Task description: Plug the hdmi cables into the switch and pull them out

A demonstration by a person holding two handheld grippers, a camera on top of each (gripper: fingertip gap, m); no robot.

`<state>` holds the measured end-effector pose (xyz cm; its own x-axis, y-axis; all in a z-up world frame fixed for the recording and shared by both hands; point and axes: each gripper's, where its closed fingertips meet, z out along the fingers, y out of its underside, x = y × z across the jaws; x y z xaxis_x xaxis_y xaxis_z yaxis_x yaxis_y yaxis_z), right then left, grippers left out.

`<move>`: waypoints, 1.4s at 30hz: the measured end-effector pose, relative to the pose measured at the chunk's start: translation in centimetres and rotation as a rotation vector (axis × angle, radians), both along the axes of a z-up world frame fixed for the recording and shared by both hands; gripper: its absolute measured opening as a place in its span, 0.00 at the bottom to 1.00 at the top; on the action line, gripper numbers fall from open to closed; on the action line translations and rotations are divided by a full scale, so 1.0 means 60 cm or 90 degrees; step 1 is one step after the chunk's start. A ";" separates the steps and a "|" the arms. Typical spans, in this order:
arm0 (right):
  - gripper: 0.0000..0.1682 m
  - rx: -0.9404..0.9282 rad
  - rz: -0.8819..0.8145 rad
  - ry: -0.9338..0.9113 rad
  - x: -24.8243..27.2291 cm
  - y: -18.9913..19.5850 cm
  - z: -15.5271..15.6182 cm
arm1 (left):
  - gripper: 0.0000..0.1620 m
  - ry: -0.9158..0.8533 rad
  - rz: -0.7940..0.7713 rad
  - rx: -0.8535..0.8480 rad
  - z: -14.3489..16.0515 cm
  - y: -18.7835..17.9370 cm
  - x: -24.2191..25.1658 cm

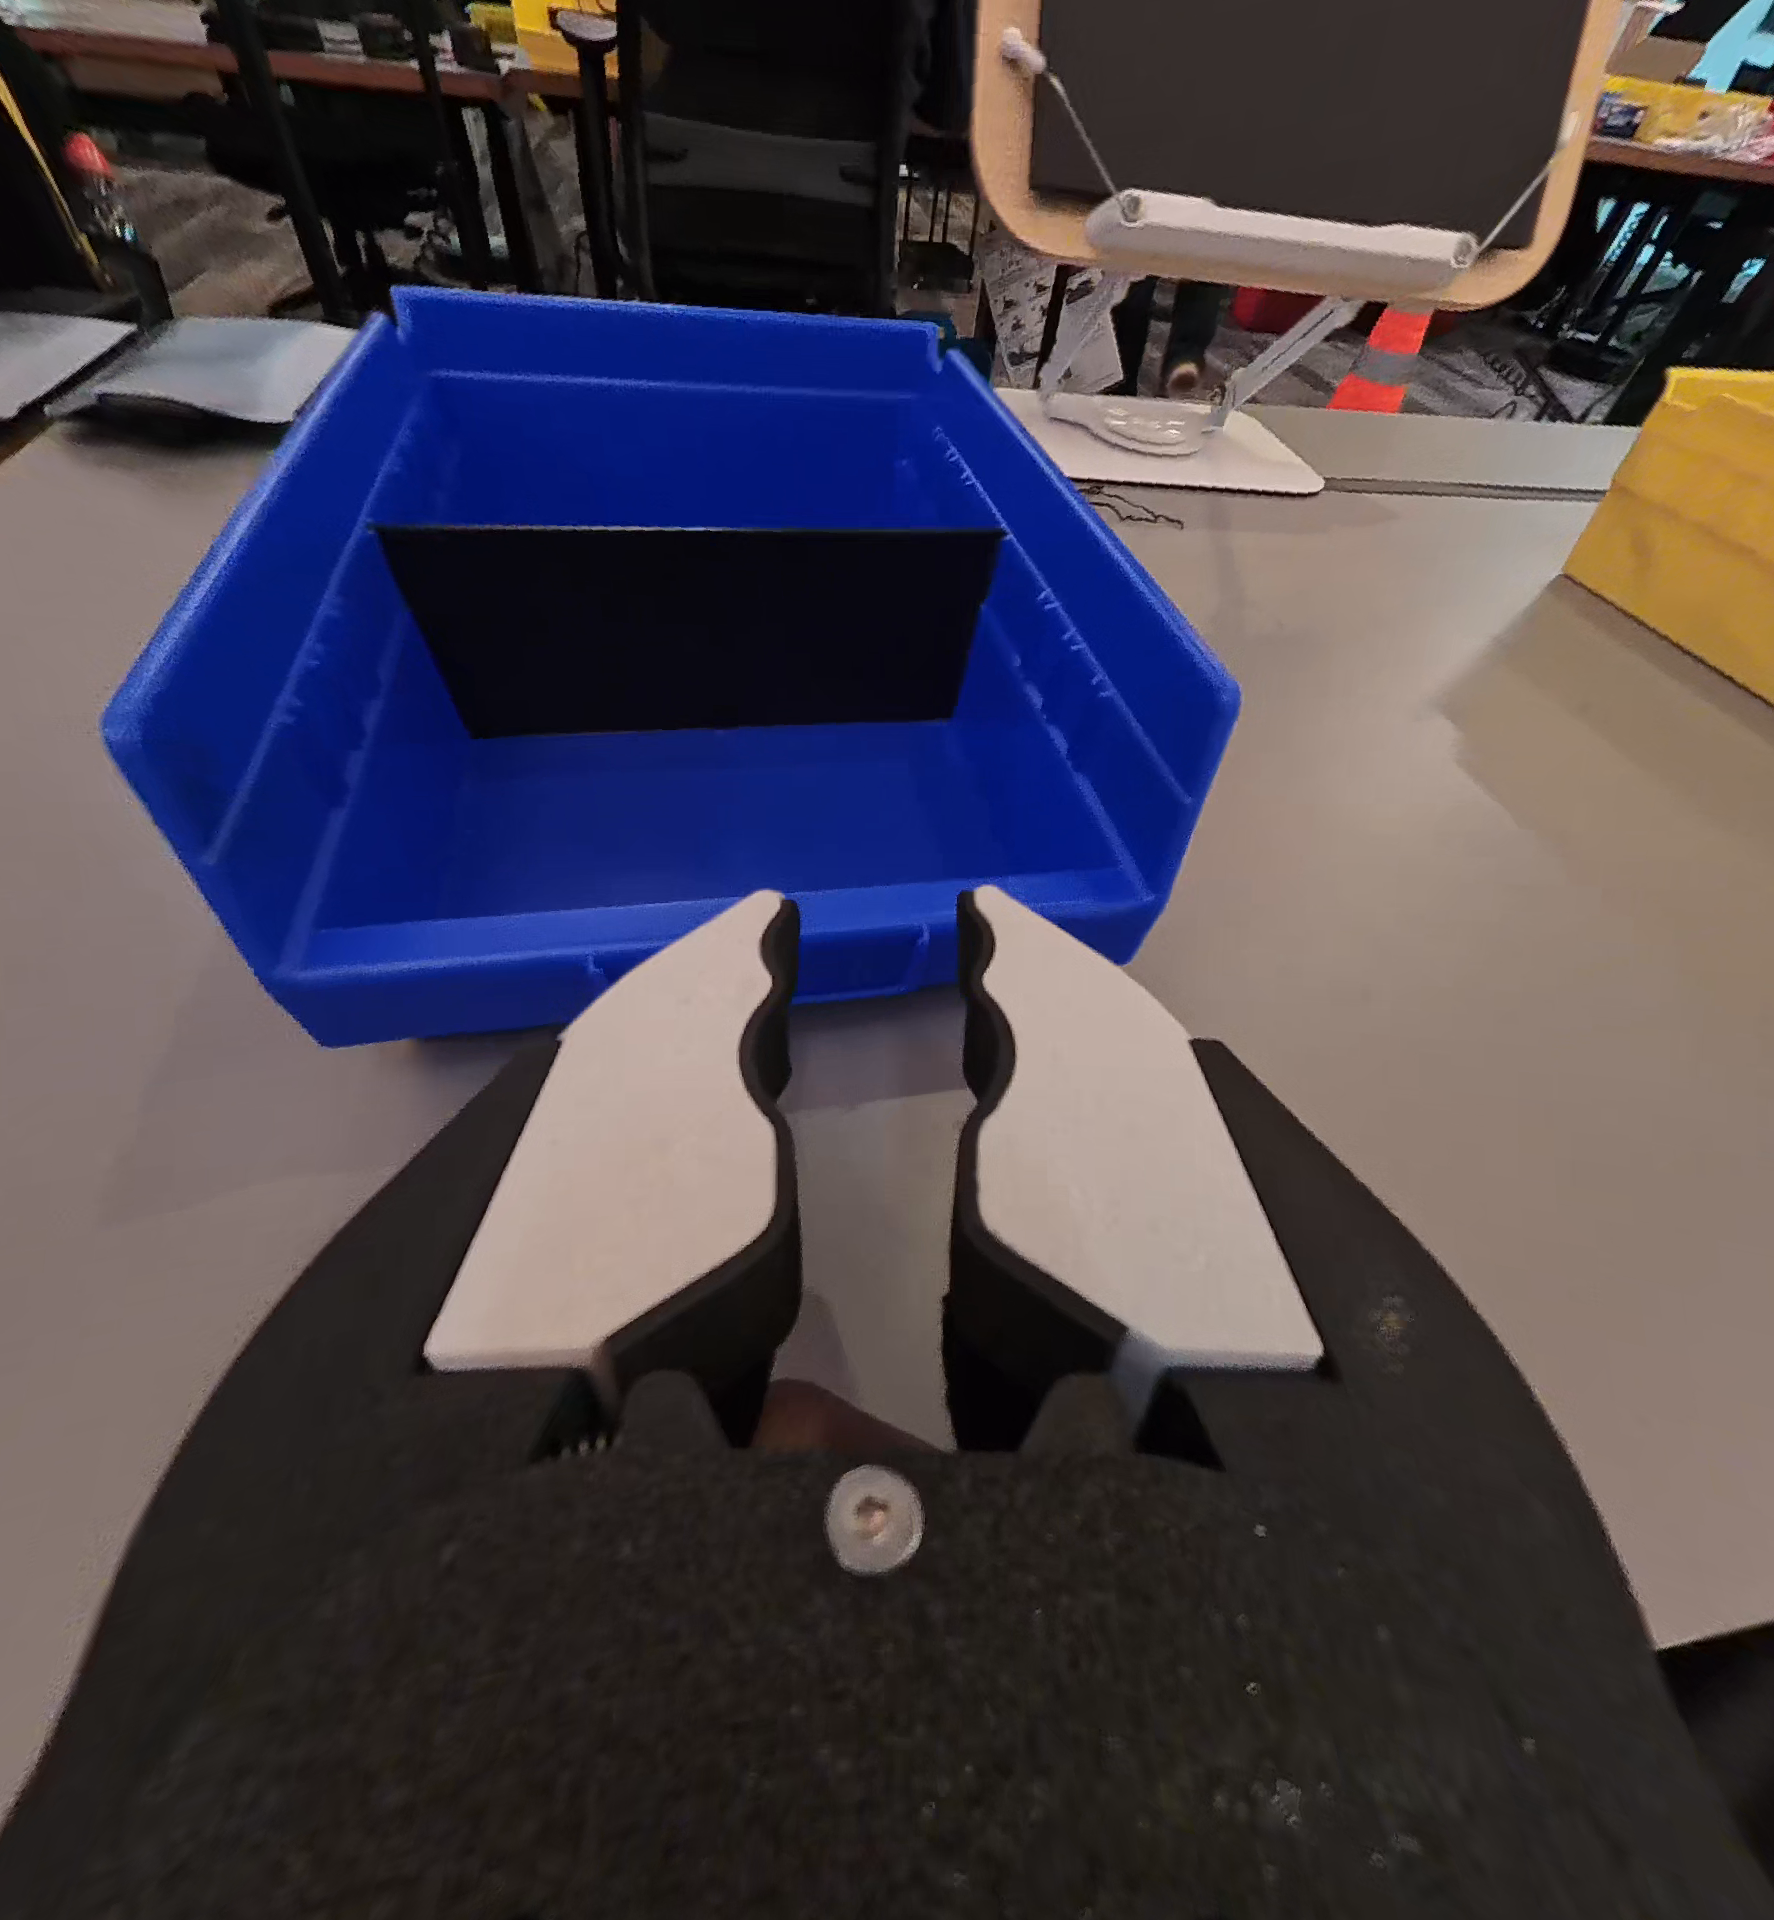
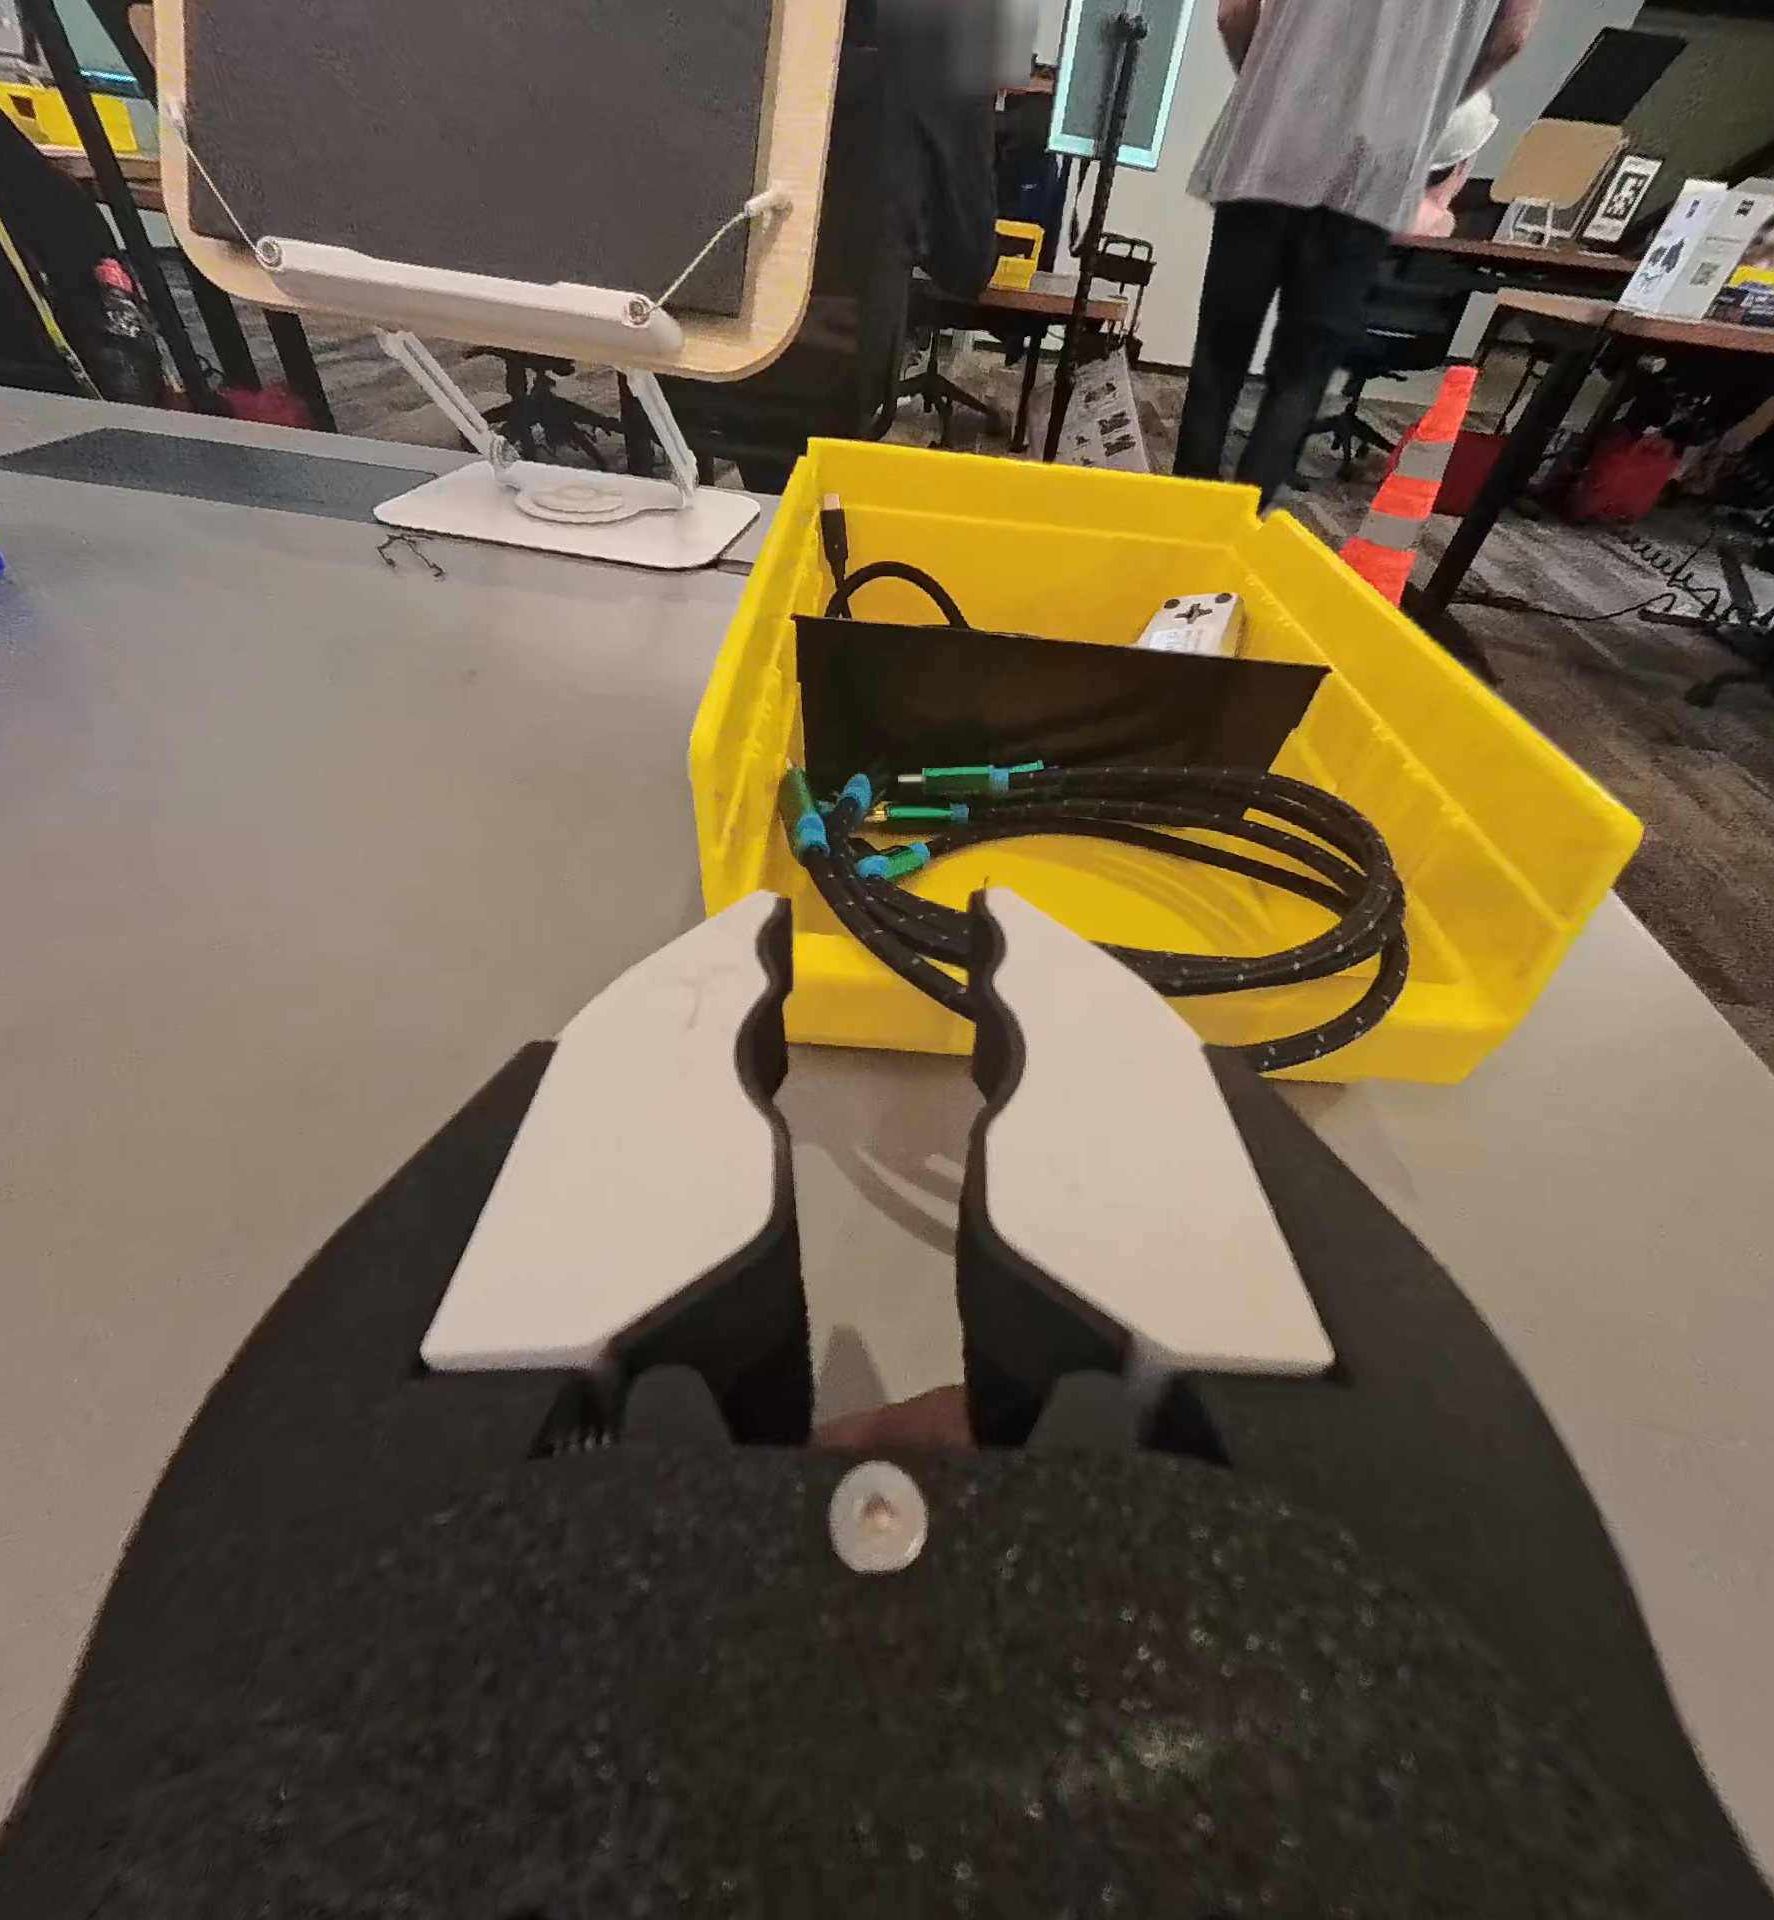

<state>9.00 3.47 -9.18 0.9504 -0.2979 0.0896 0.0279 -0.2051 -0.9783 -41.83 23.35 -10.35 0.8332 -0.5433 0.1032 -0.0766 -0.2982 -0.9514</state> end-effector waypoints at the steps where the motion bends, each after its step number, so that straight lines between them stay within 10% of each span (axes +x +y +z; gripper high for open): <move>1: 0.19 0.011 0.007 0.005 -0.002 0.002 0.004 | 0.18 -0.009 0.000 -0.004 0.001 0.002 -0.001; 19: 0.34 -0.046 0.079 0.070 -0.085 0.134 -0.044 | 0.24 0.090 -0.092 0.014 -0.018 -0.046 0.081; 27: 0.29 -0.051 0.254 0.046 -0.197 0.118 -0.015 | 0.37 0.023 -0.285 -0.012 -0.001 -0.174 0.309; 34: 0.26 0.073 -0.039 0.061 0.027 0.006 0.073 | 0.27 0.081 -0.293 0.028 0.008 -0.206 0.578; 42: 0.21 -0.048 -0.130 0.165 0.133 -0.017 -0.043 | 0.20 0.094 -0.252 -0.043 -0.047 -0.146 0.727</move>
